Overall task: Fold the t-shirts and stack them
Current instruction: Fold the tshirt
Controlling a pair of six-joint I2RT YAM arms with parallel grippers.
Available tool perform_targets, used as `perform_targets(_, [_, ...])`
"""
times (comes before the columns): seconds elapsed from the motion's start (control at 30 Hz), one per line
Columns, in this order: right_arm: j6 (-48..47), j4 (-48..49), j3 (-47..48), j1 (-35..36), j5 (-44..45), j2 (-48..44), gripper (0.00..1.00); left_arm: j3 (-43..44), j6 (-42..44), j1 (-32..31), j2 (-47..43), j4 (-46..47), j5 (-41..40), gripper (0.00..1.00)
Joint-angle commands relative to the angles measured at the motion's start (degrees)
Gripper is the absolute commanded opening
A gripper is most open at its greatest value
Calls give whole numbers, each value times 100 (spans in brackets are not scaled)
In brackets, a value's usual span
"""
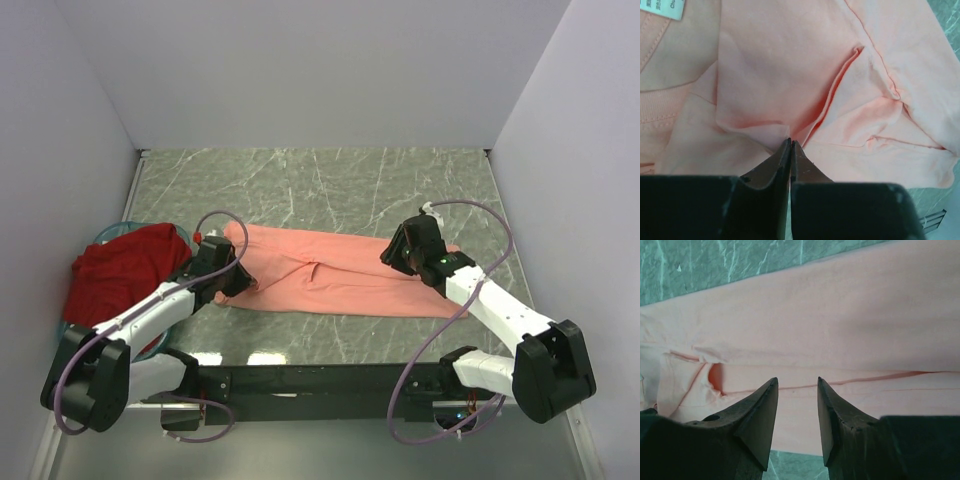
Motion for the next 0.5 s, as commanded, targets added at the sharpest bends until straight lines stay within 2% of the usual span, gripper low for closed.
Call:
perform_targets(0.0, [-54,139,-107,42,54,-198,44,-73,65,-32,-306,-66,55,8])
perform_targets(0.23, [-72,78,-134,42,45,-365,44,444,161,-32,-676,-575,-182,9])
perform_targets(0.27, [-80,69,-125,42,45,-392,44,532,144,-32,-641,-655,-478,10])
perform_targets(0.33, [-80,69,-125,42,37,-409,44,857,117,12,-457,-778,-770,13])
perform_targets(0.47, [-63,87,-160,42,-34,-445,44,1508,109,29,507,-1112,-1201,14])
